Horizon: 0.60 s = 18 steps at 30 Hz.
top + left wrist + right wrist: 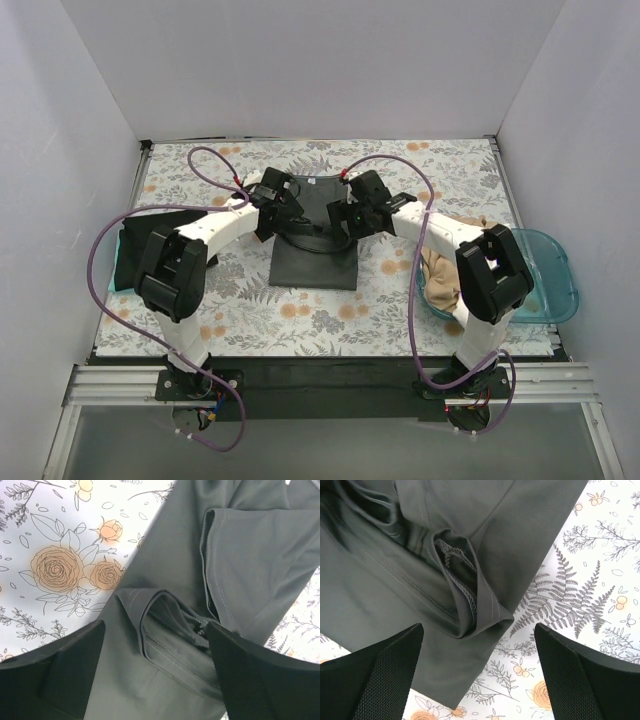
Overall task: Fold and stack the t-shirts
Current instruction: Fold the tshirt
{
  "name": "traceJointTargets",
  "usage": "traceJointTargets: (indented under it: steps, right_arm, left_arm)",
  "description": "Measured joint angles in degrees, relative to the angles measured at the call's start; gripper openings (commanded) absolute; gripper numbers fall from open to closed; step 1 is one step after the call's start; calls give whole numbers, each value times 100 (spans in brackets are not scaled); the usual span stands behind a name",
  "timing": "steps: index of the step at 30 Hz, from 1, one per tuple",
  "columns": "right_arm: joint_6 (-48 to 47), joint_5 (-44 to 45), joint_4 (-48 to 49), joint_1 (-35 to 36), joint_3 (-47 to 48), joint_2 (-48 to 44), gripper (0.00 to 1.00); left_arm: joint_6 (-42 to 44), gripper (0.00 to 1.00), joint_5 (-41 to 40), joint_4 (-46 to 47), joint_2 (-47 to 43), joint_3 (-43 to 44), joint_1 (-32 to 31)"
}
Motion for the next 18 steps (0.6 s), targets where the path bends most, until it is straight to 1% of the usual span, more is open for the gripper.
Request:
traceJointTargets:
  steps: [4, 7, 9, 10, 12, 15, 18]
  right_arm:
    - [-33, -192, 24, -28, -37, -173, 98]
    - [-31, -498, 229, 17, -420, -634, 98]
    - [-24, -772, 389, 103, -772, -1014, 98]
    - [-15, -922, 496, 168, -925, -1156, 98]
    - [2, -1204, 691, 315, -1121, -1268, 98]
    - [15, -1504, 887, 525, -1174, -1088, 98]
    - [2, -1659, 1043, 667, -1156, -758, 98]
  left_arm:
    - [37, 89, -15, -39, -192, -26, 2]
    - [24, 90, -17, -33, -708, -354, 2]
    - [-13, 91, 2, -24, -1137, -721, 2]
    - [-55, 91, 22, -33, -1513, -914, 2]
    - [-140, 92, 122, 57, -2070, -1368, 4]
    - [-278, 93, 297, 166, -2750, -2168, 4]
    - [-437, 93, 525, 214, -3200, -3115, 4]
